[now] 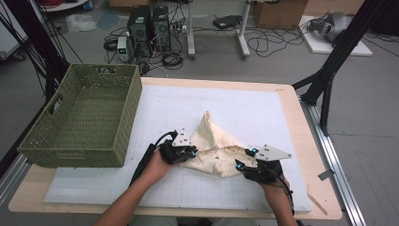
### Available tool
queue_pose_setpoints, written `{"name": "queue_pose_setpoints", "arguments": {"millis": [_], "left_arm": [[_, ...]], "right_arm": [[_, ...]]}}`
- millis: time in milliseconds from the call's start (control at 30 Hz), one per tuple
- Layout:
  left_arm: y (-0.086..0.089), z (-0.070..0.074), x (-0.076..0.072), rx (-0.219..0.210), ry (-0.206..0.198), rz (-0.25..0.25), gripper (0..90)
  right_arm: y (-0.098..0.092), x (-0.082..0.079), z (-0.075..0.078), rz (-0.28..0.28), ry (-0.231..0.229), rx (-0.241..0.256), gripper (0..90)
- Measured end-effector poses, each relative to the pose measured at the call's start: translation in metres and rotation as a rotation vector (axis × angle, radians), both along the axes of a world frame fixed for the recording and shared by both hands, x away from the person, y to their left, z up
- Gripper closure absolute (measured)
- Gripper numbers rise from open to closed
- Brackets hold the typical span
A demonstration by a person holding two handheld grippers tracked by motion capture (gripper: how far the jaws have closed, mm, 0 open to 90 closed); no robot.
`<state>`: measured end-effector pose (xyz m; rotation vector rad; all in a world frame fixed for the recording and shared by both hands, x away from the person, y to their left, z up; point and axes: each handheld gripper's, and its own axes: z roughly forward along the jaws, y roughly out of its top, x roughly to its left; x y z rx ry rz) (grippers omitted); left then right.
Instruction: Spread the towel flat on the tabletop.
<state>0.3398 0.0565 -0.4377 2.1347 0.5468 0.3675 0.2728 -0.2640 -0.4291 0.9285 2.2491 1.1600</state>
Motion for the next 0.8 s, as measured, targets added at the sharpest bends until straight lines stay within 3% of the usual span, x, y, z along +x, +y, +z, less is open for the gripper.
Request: {"name": "queue_pose_setpoints", "arguments": {"millis": [100, 133, 200, 300, 333, 500, 567, 700, 800], "left_arm": [[0.014, 0.005, 0.005, -0.037, -0.001, 0.08, 86.7], [0.017, 0.006, 0.006, -0.044, 0.002, 0.097, 86.9], [0.025, 0.007, 0.009, -0.046, 0.004, 0.132, 87.3], [0.037, 0.007, 0.013, -0.058, 0.012, 0.186, 87.5], [0.042, 0.007, 0.015, -0.067, 0.015, 0.205, 87.5], [0.057, 0.009, 0.018, -0.073, 0.012, 0.257, 87.6], [0.063, 0.01, 0.019, -0.091, 0.015, 0.281, 87.6], [0.069, 0.009, 0.02, -0.083, 0.015, 0.29, 87.6], [0.068, 0.007, 0.02, -0.069, 0.017, 0.291, 87.5]], "right_arm": [[0.002, 0.008, -0.012, -0.027, 0.061, -0.049, 43.6], [0.003, 0.011, -0.017, -0.025, 0.097, -0.052, 45.1], [0.003, 0.012, -0.022, -0.012, 0.118, -0.039, 50.6], [0.002, 0.012, -0.021, 0.021, 0.157, -0.009, 67.4], [0.002, 0.011, -0.019, 0.047, 0.183, -0.001, 84.8], [0.002, 0.004, -0.016, 0.118, 0.22, -0.014, 88.1], [0.001, -0.003, -0.015, 0.149, 0.232, -0.018, 88.1], [0.0, -0.021, -0.014, 0.211, 0.249, -0.032, 88.0], [0.002, -0.028, -0.011, 0.232, 0.233, -0.058, 79.5]]}}
